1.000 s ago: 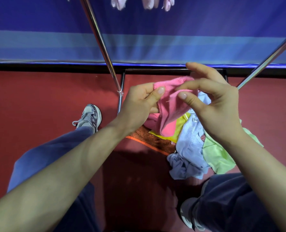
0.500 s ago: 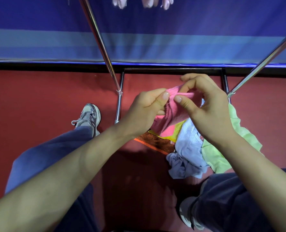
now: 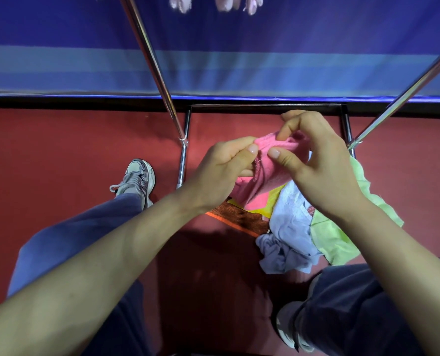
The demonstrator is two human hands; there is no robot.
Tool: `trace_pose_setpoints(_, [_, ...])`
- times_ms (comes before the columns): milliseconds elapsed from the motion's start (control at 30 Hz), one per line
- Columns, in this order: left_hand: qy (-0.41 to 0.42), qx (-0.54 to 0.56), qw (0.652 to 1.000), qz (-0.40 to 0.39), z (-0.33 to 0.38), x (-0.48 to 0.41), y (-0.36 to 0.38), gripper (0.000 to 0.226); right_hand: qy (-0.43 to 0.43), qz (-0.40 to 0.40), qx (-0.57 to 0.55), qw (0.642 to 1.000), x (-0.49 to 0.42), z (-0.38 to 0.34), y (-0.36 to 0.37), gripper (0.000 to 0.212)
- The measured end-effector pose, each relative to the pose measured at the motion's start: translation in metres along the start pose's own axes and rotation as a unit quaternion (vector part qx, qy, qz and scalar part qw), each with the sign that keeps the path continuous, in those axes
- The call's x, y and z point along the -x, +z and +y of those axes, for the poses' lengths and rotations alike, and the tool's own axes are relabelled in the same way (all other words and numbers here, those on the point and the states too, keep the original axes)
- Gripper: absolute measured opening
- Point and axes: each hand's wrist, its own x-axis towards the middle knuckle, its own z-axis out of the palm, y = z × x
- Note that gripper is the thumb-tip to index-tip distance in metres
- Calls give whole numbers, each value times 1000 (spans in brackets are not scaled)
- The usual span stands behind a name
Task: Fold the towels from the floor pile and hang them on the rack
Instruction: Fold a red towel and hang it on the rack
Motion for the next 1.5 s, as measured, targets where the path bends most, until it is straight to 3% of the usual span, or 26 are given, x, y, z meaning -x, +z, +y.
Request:
trace_pose_setpoints(100, [-8, -2, 1000, 7, -1, 0, 1, 47, -11, -5, 4, 1000, 0, 0, 0, 18])
trace_pose_setpoints(233, [-6, 1, 999, 36, 4, 0, 4, 18, -34, -11, -5, 999, 0, -1, -1, 15])
trace_pose_setpoints(400, [12, -21, 1000, 13, 2, 2, 4, 31, -39, -4, -9, 999, 0, 0, 0, 14])
trace_pose_setpoints(533, [17, -14, 1000, 17, 7, 2, 5, 19, -49, -3, -19, 999, 0, -2, 0, 13])
trace_pose_setpoints(667, [12, -7, 1000, 20, 9, 2, 4, 31, -61, -18, -31, 997, 0, -5, 1, 13])
trace_pose_setpoints(800, [13, 0, 1000, 0, 10, 3, 5, 22, -43, -12, -39, 998, 0, -5, 2, 13])
trace_pose_setpoints(867, [10, 14, 1000, -9, 8, 3, 5, 32, -27, -6, -41, 999, 1, -4, 2, 13])
trace_pose_setpoints(967, [5, 17, 1000, -15, 8, 2, 2, 29, -15, -3, -35, 999, 2, -3, 3, 14])
trace_pose_setpoints(1067, [23, -18, 999, -20, 3, 2, 1, 36, -9, 4, -32, 999, 3, -2, 4, 18])
trace_pose_setpoints(1200, [78, -160, 984, 28, -4, 0, -1, 43, 5, 2, -20, 1000, 3, -3, 4, 26])
trace_pose_setpoints(1367, [157, -270, 948, 58, 0, 0, -12, 23, -19, -34, 54, 998, -3, 7, -12, 30])
trace_pose_setpoints(1500, [159, -306, 936, 70, -1, -2, -16, 18, -66, -16, 129, 989, -4, 8, -20, 21])
